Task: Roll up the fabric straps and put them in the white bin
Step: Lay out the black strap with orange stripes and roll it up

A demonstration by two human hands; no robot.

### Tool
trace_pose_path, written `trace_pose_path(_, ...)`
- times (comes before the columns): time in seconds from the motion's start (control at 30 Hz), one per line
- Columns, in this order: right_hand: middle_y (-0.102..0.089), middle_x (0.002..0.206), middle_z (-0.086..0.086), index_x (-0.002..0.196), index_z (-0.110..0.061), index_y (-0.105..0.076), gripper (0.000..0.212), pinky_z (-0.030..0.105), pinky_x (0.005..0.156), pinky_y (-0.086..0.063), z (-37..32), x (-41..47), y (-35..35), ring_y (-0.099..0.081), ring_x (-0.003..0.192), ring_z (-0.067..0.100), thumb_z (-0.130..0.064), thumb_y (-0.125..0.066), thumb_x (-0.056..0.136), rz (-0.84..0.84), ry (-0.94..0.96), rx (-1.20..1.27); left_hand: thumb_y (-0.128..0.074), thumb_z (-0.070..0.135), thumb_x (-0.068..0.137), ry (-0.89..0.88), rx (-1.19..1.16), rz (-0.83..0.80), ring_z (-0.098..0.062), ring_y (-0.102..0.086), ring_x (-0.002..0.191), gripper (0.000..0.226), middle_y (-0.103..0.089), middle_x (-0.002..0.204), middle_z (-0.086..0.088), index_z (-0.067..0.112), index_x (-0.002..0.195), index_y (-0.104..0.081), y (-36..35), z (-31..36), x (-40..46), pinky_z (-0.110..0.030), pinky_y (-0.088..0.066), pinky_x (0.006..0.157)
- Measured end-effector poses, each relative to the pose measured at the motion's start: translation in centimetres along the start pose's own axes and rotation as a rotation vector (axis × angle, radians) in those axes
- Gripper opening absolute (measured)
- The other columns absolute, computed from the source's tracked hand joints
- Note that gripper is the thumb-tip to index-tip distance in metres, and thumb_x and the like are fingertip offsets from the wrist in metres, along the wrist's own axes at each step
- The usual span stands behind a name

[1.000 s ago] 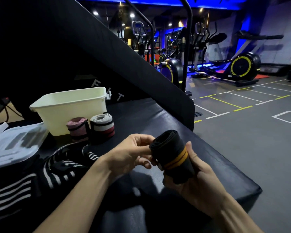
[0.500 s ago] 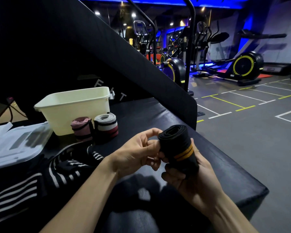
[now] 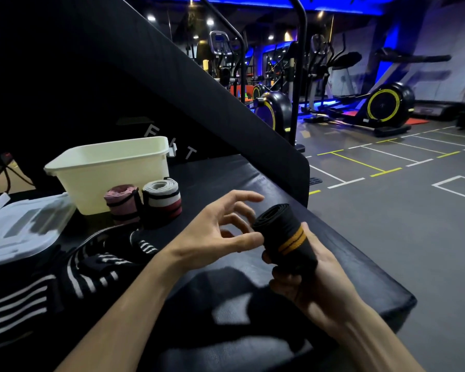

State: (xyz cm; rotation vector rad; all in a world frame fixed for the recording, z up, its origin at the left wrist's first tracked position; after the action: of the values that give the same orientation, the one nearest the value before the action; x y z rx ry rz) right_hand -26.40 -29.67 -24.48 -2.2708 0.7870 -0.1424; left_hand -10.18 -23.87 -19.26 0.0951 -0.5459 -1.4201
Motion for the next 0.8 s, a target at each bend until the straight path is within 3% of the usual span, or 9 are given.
trace_pose_path(0.1, -0.059, 0.068, 0.015, 0.081, -0.009, -0.078, 0.064, 0.022, 0.040, -0.028, 0.0, -0.1, 0.4, -0.038, 0.042, 0.013, -0.058, -0.041, 0.097, 0.097, 0.016, -0.177, -0.088, 0.032, 0.076, -0.019, 0.100, -0.095, -0.024, -0.066, 0.106, 0.085, -0.056, 0.137, 0.011, 0.048, 0.147, -0.044, -0.5, 0.6, -0.3, -0.045, -0.058, 0.080)
trace_pose_path(0.2, -0.063, 0.069, 0.007, 0.096, -0.014, -0.082, 0.067, 0.022, 0.042, -0.026, 0.1, -0.3, 0.1, -0.044, 0.048, 0.010, -0.063, -0.036, 0.098, 0.107, 0.015, -0.313, -0.091, 0.026, 0.076, -0.062, 0.202, -0.149, -0.027, -0.065, 0.106, 0.080, -0.062, 0.130, 0.008, 0.043, 0.143, -0.052, -1.7, 0.9, -0.3, -0.050, -0.058, 0.086)
trace_pose_path(0.27, -0.061, 0.067, 0.002, 0.103, -0.018, -0.081, 0.069, 0.026, 0.048, -0.019, 0.0, -0.3, 0.0, -0.039, 0.049, 0.008, -0.068, -0.033, 0.097, 0.079, 0.026, -0.303, -0.092, 0.027, 0.075, -0.074, 0.214, -0.090, -0.029, -0.066, 0.105, 0.067, -0.066, 0.120, 0.005, 0.035, 0.134, -0.061, -1.7, 1.0, 0.0, -0.053, -0.055, 0.088)
trace_pose_path(0.33, -0.054, 0.068, 0.002, 0.106, -0.018, -0.076, 0.061, 0.029, 0.053, -0.018, -0.3, -0.2, -0.1, -0.035, 0.054, 0.011, -0.068, -0.044, 0.091, 0.063, 0.082, -0.245, -0.093, 0.027, 0.074, -0.063, 0.190, 0.014, -0.030, -0.067, 0.103, 0.063, -0.068, 0.114, 0.004, 0.031, 0.129, -0.062, -0.9, 0.9, 0.1, -0.053, -0.056, 0.088)
trace_pose_path(0.43, -0.069, 0.081, 0.010, 0.116, -0.011, -0.064, 0.047, 0.022, 0.046, -0.035, -0.9, 0.0, 0.6, -0.043, 0.054, 0.013, -0.044, -0.065, 0.083, 0.142, 0.264, -0.304, -0.092, 0.030, 0.072, -0.062, 0.175, 0.152, -0.028, -0.068, 0.099, 0.062, -0.067, 0.113, 0.007, 0.034, 0.126, -0.062, 0.2, 0.6, 0.2, -0.043, -0.059, 0.086)
trace_pose_path(0.57, -0.069, 0.075, 0.014, 0.101, -0.009, -0.075, 0.023, 0.020, 0.040, -0.034, -1.8, -0.5, 1.4, -0.040, 0.048, 0.013, -0.021, -0.074, 0.080, 0.231, 0.469, -0.395, -0.090, 0.035, 0.069, -0.041, 0.151, 0.243, -0.022, -0.069, 0.097, 0.061, -0.067, 0.112, 0.010, 0.036, 0.123, -0.064, 0.9, 0.1, 0.3, -0.032, -0.059, 0.083)
trace_pose_path(0.73, -0.064, 0.077, 0.013, 0.101, -0.010, -0.076, 0.031, 0.021, 0.044, -0.038, -1.9, -0.5, 1.9, -0.044, 0.052, 0.012, -0.022, -0.078, 0.073, 0.241, 0.448, -0.393, -0.094, 0.022, 0.071, 0.007, -0.015, 0.291, -0.017, -0.070, 0.083, 0.056, -0.069, 0.111, -0.006, 0.030, 0.119, -0.066, 1.1, -0.2, 0.4, -0.034, -0.061, 0.072)
trace_pose_path(0.8, -0.064, 0.078, 0.015, 0.093, -0.014, -0.079, 0.018, 0.022, 0.047, -0.039, -2.0, -0.5, 2.1, -0.045, 0.056, 0.015, -0.022, -0.078, 0.077, 0.285, 0.425, -0.411, -0.091, 0.022, 0.069, 0.025, -0.069, 0.315, -0.017, -0.071, 0.078, 0.054, -0.068, 0.110, -0.011, 0.026, 0.118, -0.068, 1.1, -0.2, 0.4, -0.033, -0.059, 0.067)
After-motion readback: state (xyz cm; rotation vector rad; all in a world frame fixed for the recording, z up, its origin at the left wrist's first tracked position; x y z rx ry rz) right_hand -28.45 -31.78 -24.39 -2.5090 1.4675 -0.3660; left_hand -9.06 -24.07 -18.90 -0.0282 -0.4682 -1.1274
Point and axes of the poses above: each hand's wrist, its own x-axis towards the middle knuckle, its own y-axis out of the back of the hand, z = x × y, the point moved 4 cm from there along x, towards the middle knuckle
